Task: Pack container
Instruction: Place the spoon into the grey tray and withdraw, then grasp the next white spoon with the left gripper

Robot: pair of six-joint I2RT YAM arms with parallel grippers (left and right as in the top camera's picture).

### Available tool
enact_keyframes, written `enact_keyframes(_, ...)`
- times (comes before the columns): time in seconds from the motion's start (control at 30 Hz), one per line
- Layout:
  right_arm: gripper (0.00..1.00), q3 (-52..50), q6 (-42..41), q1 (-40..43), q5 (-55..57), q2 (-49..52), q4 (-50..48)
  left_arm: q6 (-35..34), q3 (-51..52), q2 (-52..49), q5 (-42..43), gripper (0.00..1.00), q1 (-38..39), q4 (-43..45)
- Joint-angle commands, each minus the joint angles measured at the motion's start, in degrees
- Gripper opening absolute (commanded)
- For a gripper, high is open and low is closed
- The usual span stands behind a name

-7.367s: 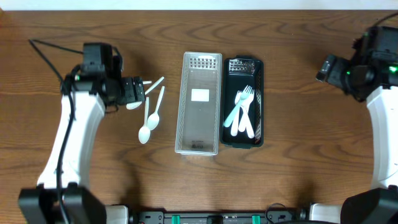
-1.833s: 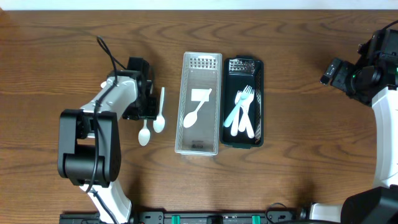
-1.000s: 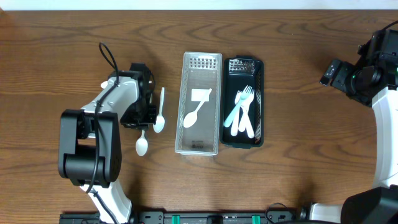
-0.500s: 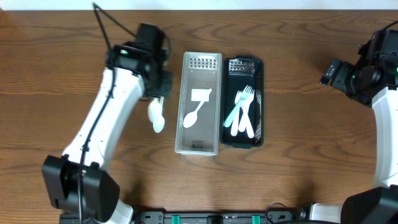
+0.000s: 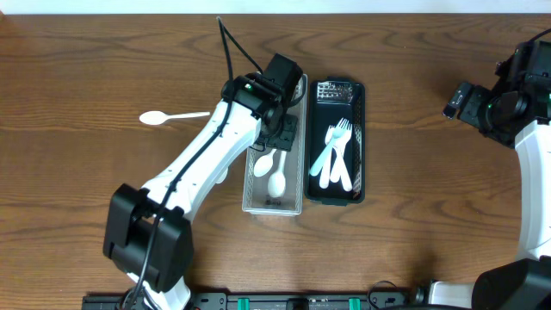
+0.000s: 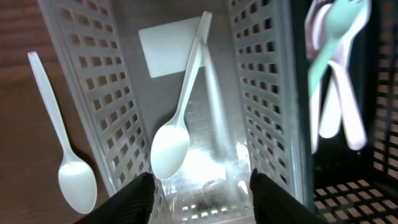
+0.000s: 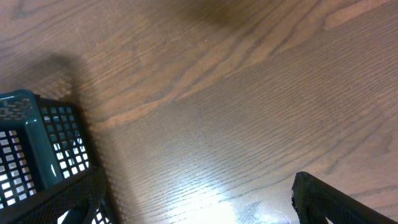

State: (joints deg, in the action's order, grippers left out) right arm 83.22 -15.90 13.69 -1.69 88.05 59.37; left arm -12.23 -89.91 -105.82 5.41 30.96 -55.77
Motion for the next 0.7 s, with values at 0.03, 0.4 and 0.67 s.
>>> enact_keyframes(0.03,0.99,-0.13,0.09,0.50,-0.26,0.02,0.20,1.46,-2.36,1.60,-5.66,0.61,-3.61,-3.39)
enact_keyframes(0.4,0.99,-0.13,0.09,0.48,-0.26,0.02,0.24,4.33,0.39,1.18,-9.20,0.77,-20.55,-4.50)
enact_keyframes(0.67,0.99,-0.13,0.07,0.48,-0.26,0.02,0.20,6.93,4.20,-6.62,-8.85,0.69,-21.38,-0.22)
